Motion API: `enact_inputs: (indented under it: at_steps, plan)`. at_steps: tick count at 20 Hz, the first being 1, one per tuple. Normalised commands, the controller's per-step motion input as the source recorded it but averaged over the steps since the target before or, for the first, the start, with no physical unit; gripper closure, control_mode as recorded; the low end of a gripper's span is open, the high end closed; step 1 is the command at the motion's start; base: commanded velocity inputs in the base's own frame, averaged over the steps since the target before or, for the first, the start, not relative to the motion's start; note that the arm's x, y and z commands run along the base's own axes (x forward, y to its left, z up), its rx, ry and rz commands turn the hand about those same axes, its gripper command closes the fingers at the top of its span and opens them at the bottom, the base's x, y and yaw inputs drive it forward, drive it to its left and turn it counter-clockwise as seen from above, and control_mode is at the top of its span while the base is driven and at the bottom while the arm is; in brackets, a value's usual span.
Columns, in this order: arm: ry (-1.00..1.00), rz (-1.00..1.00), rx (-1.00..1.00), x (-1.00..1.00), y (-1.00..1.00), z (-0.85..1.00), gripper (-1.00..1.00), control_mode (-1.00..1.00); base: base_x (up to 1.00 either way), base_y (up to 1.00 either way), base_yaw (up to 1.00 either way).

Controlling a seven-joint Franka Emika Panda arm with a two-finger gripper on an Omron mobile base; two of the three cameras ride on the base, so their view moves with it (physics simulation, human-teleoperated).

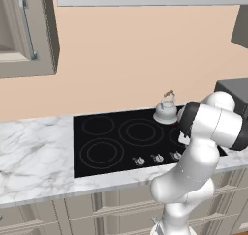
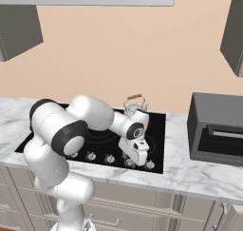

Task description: Lower the heat of the kettle.

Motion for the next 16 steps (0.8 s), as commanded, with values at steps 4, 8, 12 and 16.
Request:
enact_inputs:
  at_steps: [4, 8, 12, 16]
  plan:
    - [0.00, 0.00, 0.00, 0.00, 0.01, -0.26, 1.00, -1.00, 0.00, 0.00, 0.00]
    - [0.00, 0.00, 0.00, 0.00, 0.06, -0.19, 1.00, -1.00, 0.00, 0.00, 0.00]
    - [0.00, -0.02, 0.00, -0.01, 0.02, -0.15, 1.00, -1.00, 0.00, 0.00, 0.00]
    - [0.00, -0.10, 0.00, -0.15, 0.00, -0.08, 1.00, -1.00, 0.00, 0.00, 0.00]
